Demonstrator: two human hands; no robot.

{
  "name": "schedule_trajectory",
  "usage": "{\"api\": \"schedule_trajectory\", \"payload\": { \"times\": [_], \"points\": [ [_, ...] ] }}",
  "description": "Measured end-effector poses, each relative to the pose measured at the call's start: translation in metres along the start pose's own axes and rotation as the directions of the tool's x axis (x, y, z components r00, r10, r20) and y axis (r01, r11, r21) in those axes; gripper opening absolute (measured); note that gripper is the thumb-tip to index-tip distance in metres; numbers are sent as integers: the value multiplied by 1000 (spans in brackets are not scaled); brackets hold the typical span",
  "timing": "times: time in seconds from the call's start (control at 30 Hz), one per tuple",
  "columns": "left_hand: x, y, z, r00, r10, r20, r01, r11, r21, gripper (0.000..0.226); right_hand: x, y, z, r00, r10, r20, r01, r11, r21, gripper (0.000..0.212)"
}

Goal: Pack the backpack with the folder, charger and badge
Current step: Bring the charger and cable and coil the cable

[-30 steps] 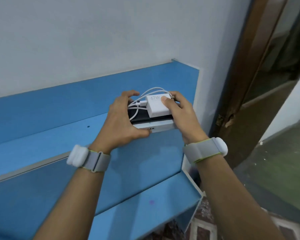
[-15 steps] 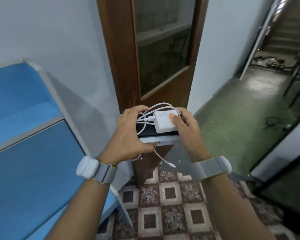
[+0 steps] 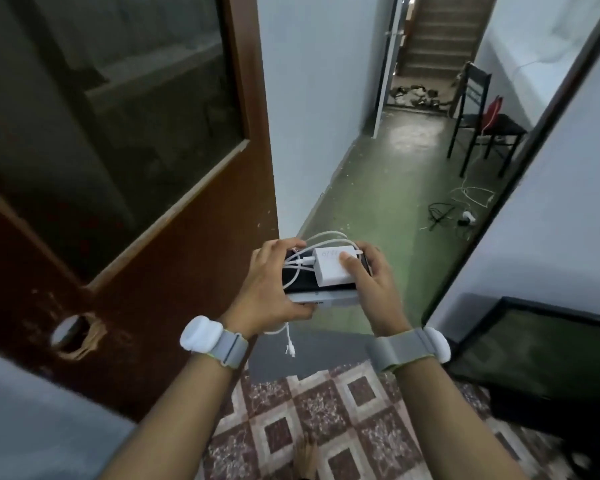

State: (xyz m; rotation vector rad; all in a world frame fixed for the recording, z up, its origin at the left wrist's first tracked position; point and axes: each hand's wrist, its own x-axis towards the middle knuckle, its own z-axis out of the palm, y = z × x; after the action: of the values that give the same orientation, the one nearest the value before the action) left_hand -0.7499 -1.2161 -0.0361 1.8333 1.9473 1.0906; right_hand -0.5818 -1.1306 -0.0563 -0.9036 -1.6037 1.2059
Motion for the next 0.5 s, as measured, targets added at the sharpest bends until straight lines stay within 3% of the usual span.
{"api": "schedule_trajectory", "payload": {
  "times": [0.37,0.5],
  "points": [
    [287,-53,71,976,156,149,-156,988,-8,82,251,69,-51,980,28,-196,-37,998,-42,31],
    [394,-66,114,965,219,145,-216,976,-33,80,346,95,-86,972,11,-234,-20,999,-37,30]
  ]
}}
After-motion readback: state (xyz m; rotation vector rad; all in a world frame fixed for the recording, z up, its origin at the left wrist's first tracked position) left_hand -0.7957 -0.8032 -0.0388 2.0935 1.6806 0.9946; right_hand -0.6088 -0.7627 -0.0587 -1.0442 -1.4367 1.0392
